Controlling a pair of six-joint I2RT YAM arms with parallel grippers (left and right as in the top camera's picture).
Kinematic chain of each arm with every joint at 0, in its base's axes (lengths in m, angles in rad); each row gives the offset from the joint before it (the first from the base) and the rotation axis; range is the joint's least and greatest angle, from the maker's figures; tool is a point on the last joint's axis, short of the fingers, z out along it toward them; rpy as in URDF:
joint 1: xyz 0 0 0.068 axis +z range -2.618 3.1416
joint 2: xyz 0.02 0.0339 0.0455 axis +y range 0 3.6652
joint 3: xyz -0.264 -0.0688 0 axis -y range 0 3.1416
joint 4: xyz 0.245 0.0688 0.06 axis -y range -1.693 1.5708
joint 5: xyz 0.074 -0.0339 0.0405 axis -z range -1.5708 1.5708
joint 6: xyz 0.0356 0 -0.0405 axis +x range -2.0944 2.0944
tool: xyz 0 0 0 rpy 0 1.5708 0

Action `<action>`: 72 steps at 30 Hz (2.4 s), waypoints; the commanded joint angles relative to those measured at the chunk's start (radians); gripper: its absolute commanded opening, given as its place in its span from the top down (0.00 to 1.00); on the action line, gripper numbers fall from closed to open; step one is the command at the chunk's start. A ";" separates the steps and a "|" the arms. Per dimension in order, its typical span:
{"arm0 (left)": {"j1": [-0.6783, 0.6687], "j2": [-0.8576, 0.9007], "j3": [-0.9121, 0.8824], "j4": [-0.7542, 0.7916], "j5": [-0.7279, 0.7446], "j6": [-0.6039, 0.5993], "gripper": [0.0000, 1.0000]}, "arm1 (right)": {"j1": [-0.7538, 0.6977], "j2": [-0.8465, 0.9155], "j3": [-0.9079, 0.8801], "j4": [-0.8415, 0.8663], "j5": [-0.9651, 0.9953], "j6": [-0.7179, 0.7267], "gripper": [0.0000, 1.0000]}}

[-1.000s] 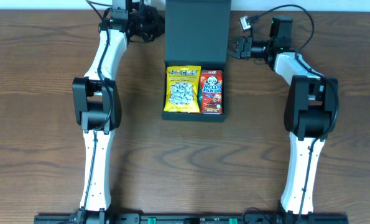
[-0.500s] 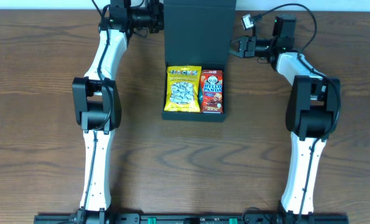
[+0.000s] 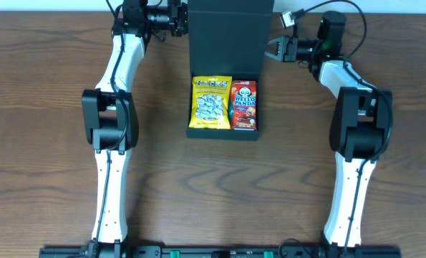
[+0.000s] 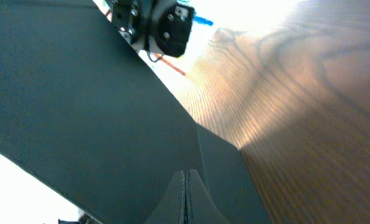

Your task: Pack container

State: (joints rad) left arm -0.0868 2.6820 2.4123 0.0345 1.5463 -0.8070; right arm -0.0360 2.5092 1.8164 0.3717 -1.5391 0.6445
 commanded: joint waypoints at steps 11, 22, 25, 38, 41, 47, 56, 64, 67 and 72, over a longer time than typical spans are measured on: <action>-0.008 0.023 -0.003 0.008 0.036 -0.256 0.94 | -0.002 -0.003 0.002 0.534 -0.018 0.640 0.98; -0.045 -0.047 -0.001 0.008 0.036 -0.274 0.94 | 0.005 -0.003 0.002 0.923 -0.019 0.999 0.98; -0.056 -0.058 -0.001 0.007 0.036 -0.274 0.94 | 0.005 -0.003 0.002 1.052 -0.019 1.104 0.99; -0.065 -0.148 -0.001 0.004 0.036 -0.244 0.94 | 0.034 -0.003 0.002 1.148 -0.018 1.154 0.98; -0.069 -0.148 -0.001 -0.005 0.036 -0.245 0.94 | 0.038 -0.003 0.002 1.152 -0.017 1.155 0.98; -0.088 -0.148 -0.001 -0.003 0.036 -0.232 0.94 | 0.037 -0.003 0.002 1.156 -0.018 1.155 0.98; -0.091 -0.148 -0.001 -0.004 0.007 -0.140 0.94 | 0.037 -0.003 0.002 1.095 -0.018 0.982 0.98; -0.084 -0.147 -0.002 -0.040 -0.212 -0.052 0.94 | 0.027 -0.003 0.002 0.373 0.195 0.386 0.99; -0.077 -0.147 -0.002 -0.121 -0.378 -0.039 0.94 | 0.017 -0.003 0.002 0.219 0.341 0.298 0.98; -0.075 -0.147 -0.002 -0.332 -0.677 0.079 0.94 | -0.021 -0.003 0.002 0.185 0.534 0.288 0.99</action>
State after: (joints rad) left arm -0.1699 2.5488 2.4123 -0.2485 1.1141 -0.8261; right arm -0.0235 2.5111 1.8137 0.5632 -1.1847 1.0264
